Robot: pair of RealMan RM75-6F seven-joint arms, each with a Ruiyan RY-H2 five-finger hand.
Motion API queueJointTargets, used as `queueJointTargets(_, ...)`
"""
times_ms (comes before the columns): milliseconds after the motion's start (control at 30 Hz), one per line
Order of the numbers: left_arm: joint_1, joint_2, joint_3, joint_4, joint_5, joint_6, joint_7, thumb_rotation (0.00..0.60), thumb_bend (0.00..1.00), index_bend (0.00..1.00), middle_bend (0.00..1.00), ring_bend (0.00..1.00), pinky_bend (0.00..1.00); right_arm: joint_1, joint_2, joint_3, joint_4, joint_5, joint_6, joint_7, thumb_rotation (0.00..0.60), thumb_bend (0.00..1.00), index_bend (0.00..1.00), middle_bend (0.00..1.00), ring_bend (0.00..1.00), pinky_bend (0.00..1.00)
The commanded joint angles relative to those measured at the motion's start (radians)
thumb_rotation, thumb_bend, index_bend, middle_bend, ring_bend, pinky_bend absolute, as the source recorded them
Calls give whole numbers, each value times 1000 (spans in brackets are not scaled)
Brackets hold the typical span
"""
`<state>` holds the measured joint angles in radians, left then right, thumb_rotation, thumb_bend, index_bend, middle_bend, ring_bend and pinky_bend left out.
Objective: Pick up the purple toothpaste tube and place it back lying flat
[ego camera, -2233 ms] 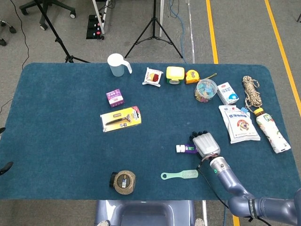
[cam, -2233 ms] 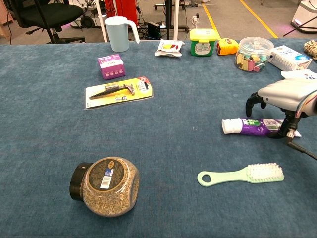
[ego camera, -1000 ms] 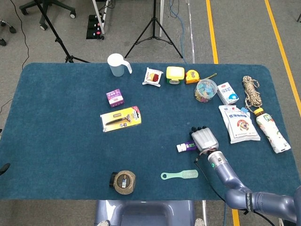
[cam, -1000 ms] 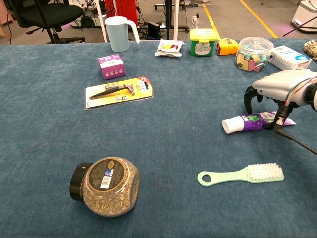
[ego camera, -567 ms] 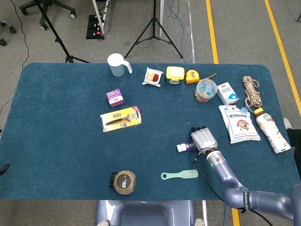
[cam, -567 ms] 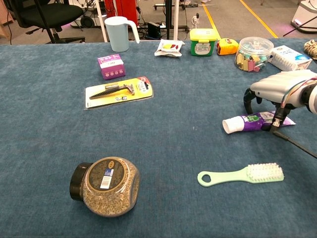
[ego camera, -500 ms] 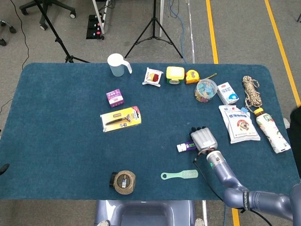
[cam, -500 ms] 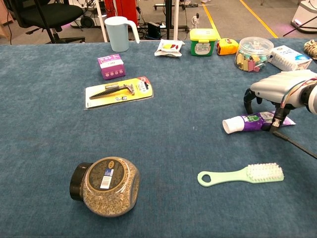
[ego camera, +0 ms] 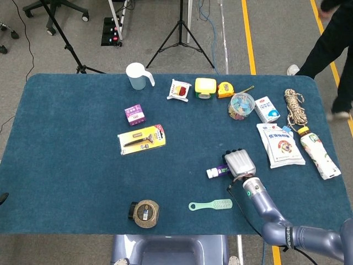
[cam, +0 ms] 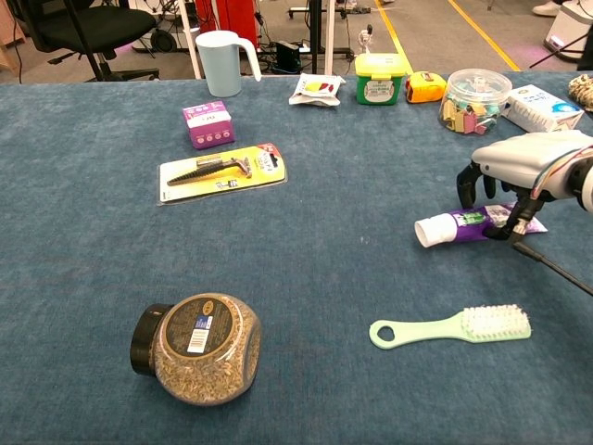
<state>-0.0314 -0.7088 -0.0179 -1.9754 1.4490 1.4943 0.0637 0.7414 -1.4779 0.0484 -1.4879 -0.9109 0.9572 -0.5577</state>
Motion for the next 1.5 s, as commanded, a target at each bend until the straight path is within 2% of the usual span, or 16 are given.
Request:
queueJointTargets(33, 1, 0, 1, -2, 2, 1, 1, 600, 178, 91, 4, 0, 0, -22, 1, 2, 3, -41, 11, 48, 600, 468, 636, 378, 390, 352)
queueJointTargets(233, 2, 1, 1, -5, 3, 1, 4, 600, 180, 91, 4, 0, 0, -42, -12, 3, 29, -83, 22, 87, 600, 499, 613, 438, 440, 411)
queueJointTargets(467, 2, 0, 2, -7, 3, 1, 6, 600, 180, 92, 3, 0, 0, -55, -24, 17, 43, -102, 16, 128, 600, 597, 642, 543, 538, 509)
queueJointTargets(533, 3, 0, 2, -8, 4, 2, 7, 600, 180, 92, 3, 0, 0, -57, -28, 20, 50, -109, 14, 135, 600, 634, 646, 565, 562, 529)
queueJointTargets(700, 5, 2, 2, -8, 3, 5, 6, 600, 180, 91, 3, 0, 0, -64, -41, 26, 69, -120, 10, 157, 600, 814, 662, 621, 624, 579)
queueJointTargets(867, 8, 6, 2, -9, 5, 10, 4, 600, 179, 91, 3, 0, 0, -74, -49, 30, 87, -133, 7, 181, 600, 903, 674, 656, 661, 611)
queueJointTargets(1200, 7, 8, 1, -12, 15, 12, 2, 600, 181, 92, 3, 0, 0, -92, -47, 23, 90, -180, 6, 212, 600, 959, 708, 697, 726, 693)
queueJointTargets(1500, -2, 9, 3, -20, 31, 1, 9, 600, 182, 92, 3, 0, 0, -103, -42, 17, 87, -219, 1, 236, 600, 982, 718, 697, 738, 729)
